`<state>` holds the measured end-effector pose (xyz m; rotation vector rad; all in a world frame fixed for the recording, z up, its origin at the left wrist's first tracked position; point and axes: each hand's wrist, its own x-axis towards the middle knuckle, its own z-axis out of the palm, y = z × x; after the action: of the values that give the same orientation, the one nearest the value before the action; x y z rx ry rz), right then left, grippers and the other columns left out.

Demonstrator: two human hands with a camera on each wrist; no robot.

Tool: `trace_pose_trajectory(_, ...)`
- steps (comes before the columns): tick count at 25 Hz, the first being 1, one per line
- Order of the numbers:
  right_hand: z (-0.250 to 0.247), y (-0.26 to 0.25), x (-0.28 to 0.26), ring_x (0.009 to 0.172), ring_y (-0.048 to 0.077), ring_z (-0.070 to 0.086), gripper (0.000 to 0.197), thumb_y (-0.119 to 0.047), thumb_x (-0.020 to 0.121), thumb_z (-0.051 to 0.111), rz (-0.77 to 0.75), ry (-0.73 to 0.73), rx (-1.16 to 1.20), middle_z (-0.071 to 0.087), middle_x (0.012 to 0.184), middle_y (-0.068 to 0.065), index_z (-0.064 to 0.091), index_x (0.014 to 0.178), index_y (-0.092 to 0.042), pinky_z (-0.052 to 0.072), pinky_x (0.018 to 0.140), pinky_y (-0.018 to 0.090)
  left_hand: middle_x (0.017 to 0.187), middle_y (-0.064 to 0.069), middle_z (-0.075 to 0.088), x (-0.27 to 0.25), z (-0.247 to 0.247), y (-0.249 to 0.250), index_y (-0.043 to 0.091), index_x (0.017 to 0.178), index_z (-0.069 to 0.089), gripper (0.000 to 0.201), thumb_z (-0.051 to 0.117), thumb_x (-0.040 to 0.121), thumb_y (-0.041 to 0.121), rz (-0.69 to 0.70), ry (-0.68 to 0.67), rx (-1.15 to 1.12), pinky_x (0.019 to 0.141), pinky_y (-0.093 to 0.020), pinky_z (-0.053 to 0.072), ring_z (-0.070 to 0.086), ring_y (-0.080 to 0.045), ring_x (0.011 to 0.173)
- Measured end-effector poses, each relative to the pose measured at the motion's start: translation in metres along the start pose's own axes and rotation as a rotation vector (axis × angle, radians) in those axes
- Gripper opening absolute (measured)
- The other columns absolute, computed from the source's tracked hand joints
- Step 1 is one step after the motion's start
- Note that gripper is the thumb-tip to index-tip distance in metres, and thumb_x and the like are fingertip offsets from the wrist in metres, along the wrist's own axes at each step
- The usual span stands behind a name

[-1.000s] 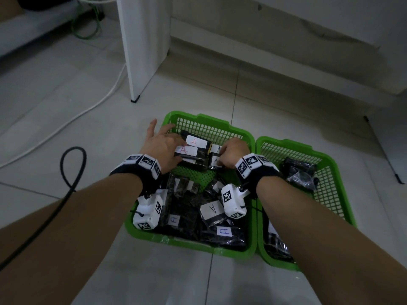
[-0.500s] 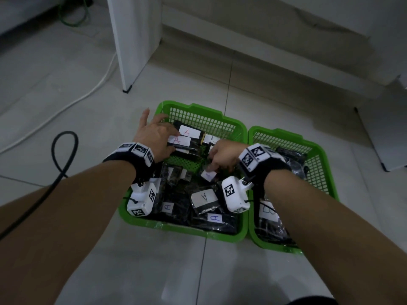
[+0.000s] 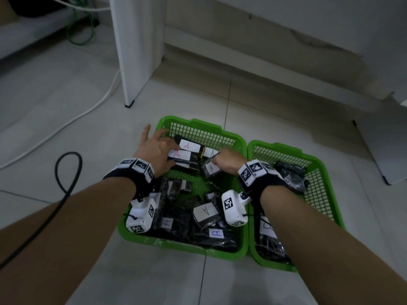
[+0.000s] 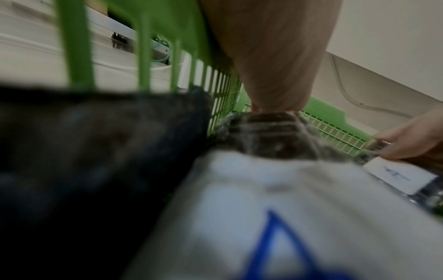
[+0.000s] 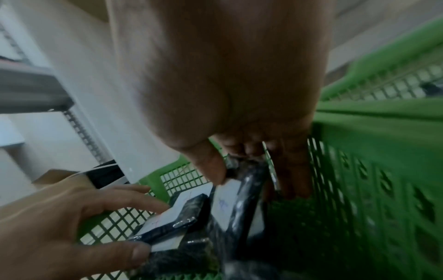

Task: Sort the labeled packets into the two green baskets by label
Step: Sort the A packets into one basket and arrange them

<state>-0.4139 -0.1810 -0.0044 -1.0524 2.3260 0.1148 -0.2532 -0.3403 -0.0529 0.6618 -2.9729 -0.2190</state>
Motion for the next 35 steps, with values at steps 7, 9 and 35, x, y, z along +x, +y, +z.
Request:
trace_pose_trajectory(7, 0.001, -0.003, -0.005, 0.084, 0.027, 0.058, 0.03, -0.024, 0.101, 0.05, -0.08, -0.027, -0.004, 0.06, 0.091, 0.014, 0.064, 0.085, -0.003, 0.047, 0.079, 0.035, 0.134, 0.019, 0.056, -0.001, -0.001, 0.002, 0.037, 0.126, 0.06, 0.045, 0.066, 0.083, 0.048, -0.001, 0.006, -0.001, 0.119, -0.055, -0.007, 0.02, -0.013, 0.147)
trace_pose_trajectory(9, 0.007, -0.006, -0.01, 0.084, 0.025, 0.057, 0.028, -0.025, 0.101, 0.049, -0.092, -0.124, 0.09, 0.061, 0.093, 0.012, 0.062, 0.084, -0.007, 0.046, 0.083, 0.036, 0.134, 0.018, 0.057, -0.002, -0.001, 0.003, 0.037, 0.127, 0.059, 0.045, 0.065, 0.083, 0.048, -0.013, 0.003, 0.0, 0.119, -0.055, -0.007, 0.02, -0.012, 0.147)
trace_pose_trajectory(35, -0.002, -0.003, 0.007, 0.089, 0.029, 0.066, 0.008, -0.006, 0.089, 0.069, 0.123, 0.177, -0.102, 0.063, 0.096, 0.015, 0.064, 0.087, 0.0, 0.047, 0.066, 0.025, 0.137, 0.018, 0.053, -0.002, -0.001, 0.003, 0.038, 0.129, 0.056, 0.045, 0.062, 0.086, 0.049, -0.013, -0.006, 0.01, 0.119, -0.058, -0.002, 0.019, -0.014, 0.146)
